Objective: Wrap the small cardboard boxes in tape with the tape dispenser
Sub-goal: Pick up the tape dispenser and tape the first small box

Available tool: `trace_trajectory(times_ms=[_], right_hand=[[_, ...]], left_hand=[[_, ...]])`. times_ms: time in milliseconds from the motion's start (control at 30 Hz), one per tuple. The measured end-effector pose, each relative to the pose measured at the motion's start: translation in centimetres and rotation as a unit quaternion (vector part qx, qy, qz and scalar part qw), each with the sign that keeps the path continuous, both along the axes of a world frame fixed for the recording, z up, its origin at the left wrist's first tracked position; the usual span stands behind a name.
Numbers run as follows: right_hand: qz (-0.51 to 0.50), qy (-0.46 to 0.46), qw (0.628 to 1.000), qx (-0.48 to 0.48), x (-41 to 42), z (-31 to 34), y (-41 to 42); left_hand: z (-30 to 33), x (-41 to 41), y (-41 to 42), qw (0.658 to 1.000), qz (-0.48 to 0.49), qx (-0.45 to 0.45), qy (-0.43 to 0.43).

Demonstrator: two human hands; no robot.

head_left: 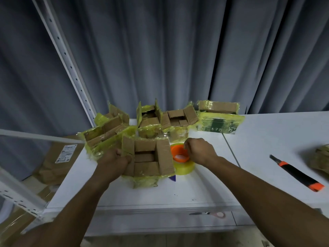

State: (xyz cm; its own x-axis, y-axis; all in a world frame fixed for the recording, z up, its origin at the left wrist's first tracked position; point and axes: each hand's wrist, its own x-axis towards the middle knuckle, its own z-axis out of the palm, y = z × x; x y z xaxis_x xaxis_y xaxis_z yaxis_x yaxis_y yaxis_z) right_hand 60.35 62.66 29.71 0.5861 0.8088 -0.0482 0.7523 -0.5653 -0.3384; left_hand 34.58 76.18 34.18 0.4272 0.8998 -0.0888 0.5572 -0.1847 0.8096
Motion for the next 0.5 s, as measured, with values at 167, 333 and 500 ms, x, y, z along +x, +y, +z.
trace_trajectory(times_ms=[167,333,500], right_hand=[[0.035,0.004,0.998,-0.056,-2.0,0.4,0.9],[0.014,0.013,0.997,-0.073,-3.9,-1.6,1.5],[0.009,0.016,0.995,-0.103,-4.4,-2.1,2.6]], left_hand=[[-0.1,0.8,-1.0,1.000,0.002,-0.002,-0.011],[0.2,0.1,-1.0,1.000,-0.002,0.016,0.005],[0.3,-0.1,-0.3,1.000,0.006,0.019,0.002]])
